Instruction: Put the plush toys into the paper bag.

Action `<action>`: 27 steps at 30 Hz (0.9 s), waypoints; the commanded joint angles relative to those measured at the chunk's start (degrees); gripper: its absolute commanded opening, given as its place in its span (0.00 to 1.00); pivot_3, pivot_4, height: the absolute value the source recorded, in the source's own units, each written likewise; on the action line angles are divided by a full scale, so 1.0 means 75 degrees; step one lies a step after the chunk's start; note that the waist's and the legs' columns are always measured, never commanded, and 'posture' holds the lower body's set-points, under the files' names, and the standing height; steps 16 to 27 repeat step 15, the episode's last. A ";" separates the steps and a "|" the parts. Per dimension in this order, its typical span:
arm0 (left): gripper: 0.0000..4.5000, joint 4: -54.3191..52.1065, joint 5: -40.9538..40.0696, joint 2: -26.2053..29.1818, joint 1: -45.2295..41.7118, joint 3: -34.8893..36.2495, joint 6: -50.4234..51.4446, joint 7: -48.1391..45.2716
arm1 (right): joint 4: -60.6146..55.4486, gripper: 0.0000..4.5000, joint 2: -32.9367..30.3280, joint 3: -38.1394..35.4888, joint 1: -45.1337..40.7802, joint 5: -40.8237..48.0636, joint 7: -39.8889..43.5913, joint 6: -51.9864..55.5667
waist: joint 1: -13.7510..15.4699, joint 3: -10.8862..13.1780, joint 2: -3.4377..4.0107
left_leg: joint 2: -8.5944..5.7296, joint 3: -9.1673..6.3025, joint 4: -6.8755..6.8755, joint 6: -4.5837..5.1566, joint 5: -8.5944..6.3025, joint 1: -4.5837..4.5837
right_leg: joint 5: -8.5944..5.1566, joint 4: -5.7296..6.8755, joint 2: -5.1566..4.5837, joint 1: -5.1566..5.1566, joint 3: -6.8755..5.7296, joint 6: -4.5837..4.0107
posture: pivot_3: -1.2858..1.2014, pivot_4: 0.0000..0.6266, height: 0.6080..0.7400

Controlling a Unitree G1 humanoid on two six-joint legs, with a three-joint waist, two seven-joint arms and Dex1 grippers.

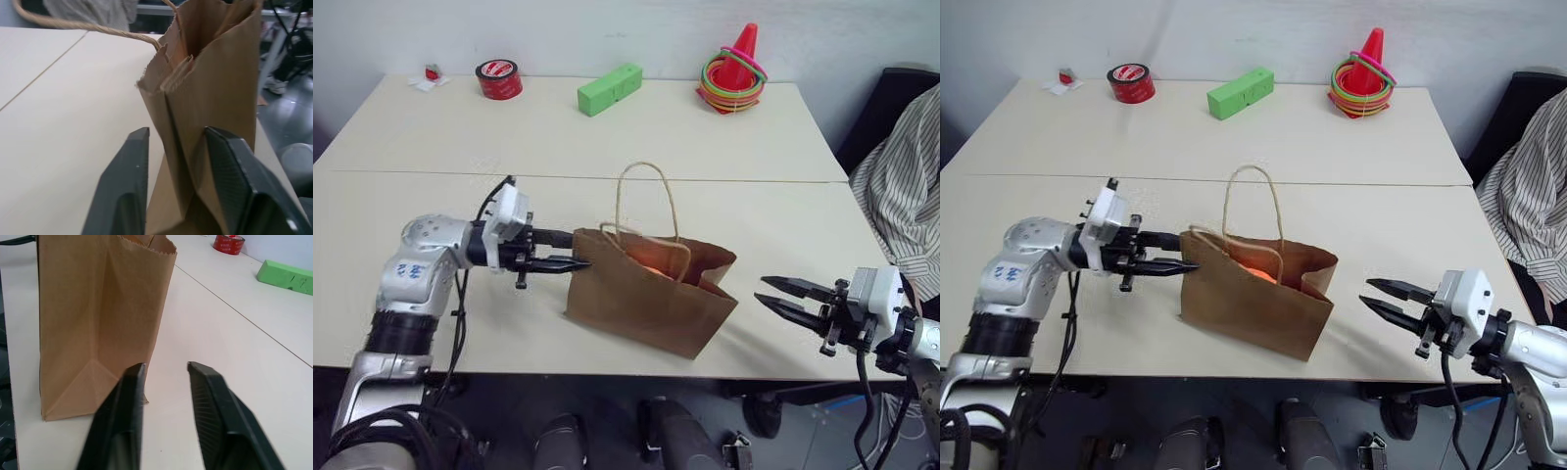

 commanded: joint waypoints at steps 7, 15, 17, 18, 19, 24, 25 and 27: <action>0.85 -0.0346 0.0258 0.1864 0.2430 0.2322 -0.0555 0.0150 | 0.1701 0.99 -0.1701 -0.0696 -0.0906 0.0333 0.1747 -0.0215 | -0.0092 0.0010 0.0016 | 0.0002 0.0017 -0.0013 0.0010 -0.0005 0.0026 | -0.0010 0.0004 -0.0019 0.0004 -0.0006 -0.0013 | 0.52 0.24 1.00; 0.85 -0.0779 0.0297 0.1863 0.3840 0.3215 -0.0693 0.0856 | 0.3041 0.99 -0.2342 -0.0068 -0.1977 -0.0358 0.2567 -0.1106 | -0.0024 0.0013 0.0021 | 0.0005 0.0026 -0.0005 0.0083 -0.0067 0.0028 | -0.0020 -0.0006 -0.0045 0.0011 -0.0010 -0.0009 | 0.52 0.24 1.00; 0.85 -0.0779 0.0297 0.1863 0.3840 0.3215 -0.0693 0.0856 | 0.3041 0.99 -0.2342 -0.0068 -0.1977 -0.0358 0.2567 -0.1106 | -0.0024 0.0013 0.0021 | 0.0005 0.0026 -0.0005 0.0083 -0.0067 0.0028 | -0.0020 -0.0006 -0.0045 0.0011 -0.0010 -0.0009 | 0.52 0.24 1.00; 0.85 -0.0779 0.0297 0.1863 0.3840 0.3215 -0.0693 0.0856 | 0.3041 0.99 -0.2342 -0.0068 -0.1977 -0.0358 0.2567 -0.1106 | -0.0024 0.0013 0.0021 | 0.0005 0.0026 -0.0005 0.0083 -0.0067 0.0028 | -0.0020 -0.0006 -0.0045 0.0011 -0.0010 -0.0009 | 0.52 0.24 1.00; 0.85 -0.0779 0.0297 0.1863 0.3840 0.3215 -0.0693 0.0856 | 0.3041 0.99 -0.2342 -0.0068 -0.1977 -0.0358 0.2567 -0.1106 | -0.0024 0.0013 0.0021 | 0.0005 0.0026 -0.0005 0.0083 -0.0067 0.0028 | -0.0020 -0.0006 -0.0045 0.0011 -0.0010 -0.0009 | 0.52 0.24 1.00; 0.85 -0.0779 0.0297 0.1863 0.3840 0.3215 -0.0693 0.0856 | 0.3041 0.99 -0.2342 -0.0068 -0.1977 -0.0358 0.2567 -0.1106 | -0.0024 0.0013 0.0021 | 0.0005 0.0026 -0.0005 0.0083 -0.0067 0.0028 | -0.0020 -0.0006 -0.0045 0.0011 -0.0010 -0.0009 | 0.52 0.24 1.00; 0.85 -0.0779 0.0297 0.1863 0.3840 0.3215 -0.0693 0.0856 | 0.3041 0.99 -0.2342 -0.0068 -0.1977 -0.0358 0.2567 -0.1106 | -0.0024 0.0013 0.0021 | 0.0005 0.0026 -0.0005 0.0083 -0.0067 0.0028 | -0.0020 -0.0006 -0.0045 0.0011 -0.0010 -0.0009 | 0.52 0.24 1.00; 0.85 -0.0779 0.0297 0.1863 0.3840 0.3215 -0.0693 0.0856 | 0.3041 0.99 -0.2342 -0.0068 -0.1977 -0.0358 0.2567 -0.1106 | -0.0024 0.0013 0.0021 | 0.0005 0.0026 -0.0005 0.0083 -0.0067 0.0028 | -0.0020 -0.0006 -0.0045 0.0011 -0.0010 -0.0009 | 0.52 0.24 1.00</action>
